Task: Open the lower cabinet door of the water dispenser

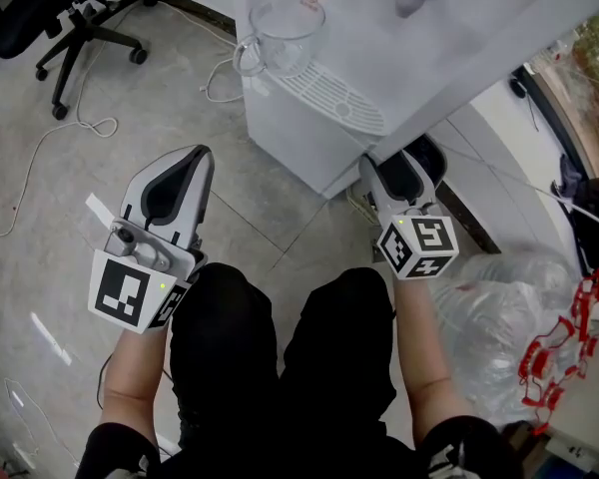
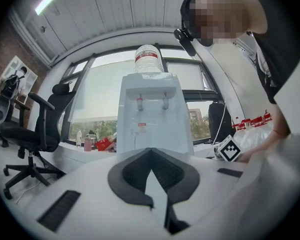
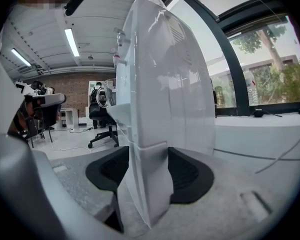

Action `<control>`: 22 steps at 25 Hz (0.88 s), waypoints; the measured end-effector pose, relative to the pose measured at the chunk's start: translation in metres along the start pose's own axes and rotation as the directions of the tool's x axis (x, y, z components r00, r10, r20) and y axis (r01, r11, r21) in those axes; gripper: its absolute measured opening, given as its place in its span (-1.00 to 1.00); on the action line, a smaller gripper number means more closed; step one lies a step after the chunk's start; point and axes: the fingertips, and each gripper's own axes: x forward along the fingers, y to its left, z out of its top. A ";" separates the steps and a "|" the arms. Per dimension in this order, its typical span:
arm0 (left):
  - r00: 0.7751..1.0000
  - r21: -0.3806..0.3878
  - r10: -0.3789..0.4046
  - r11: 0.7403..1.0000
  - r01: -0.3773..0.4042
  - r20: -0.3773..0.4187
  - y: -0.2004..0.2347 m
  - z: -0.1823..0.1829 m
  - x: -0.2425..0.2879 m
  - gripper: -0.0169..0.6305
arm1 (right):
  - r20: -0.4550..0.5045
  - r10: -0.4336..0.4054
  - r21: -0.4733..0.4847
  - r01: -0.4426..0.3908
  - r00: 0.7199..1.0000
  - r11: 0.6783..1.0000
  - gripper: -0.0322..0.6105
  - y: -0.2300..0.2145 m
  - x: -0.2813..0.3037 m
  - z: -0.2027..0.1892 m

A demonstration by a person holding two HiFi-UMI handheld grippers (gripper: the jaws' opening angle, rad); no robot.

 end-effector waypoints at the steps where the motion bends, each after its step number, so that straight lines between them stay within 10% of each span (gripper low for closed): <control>1: 1.000 -0.002 -0.001 1.000 0.001 0.003 0.000 0.001 0.000 -0.92 | -0.007 0.002 0.000 -0.002 1.000 1.000 -0.17 0.000 -0.001 0.000; 22: 1.000 -0.029 -0.003 1.000 0.003 0.010 -0.002 -0.007 0.001 -0.92 | -0.047 0.152 -0.092 -0.156 0.987 0.983 -0.35 0.039 -0.017 -0.008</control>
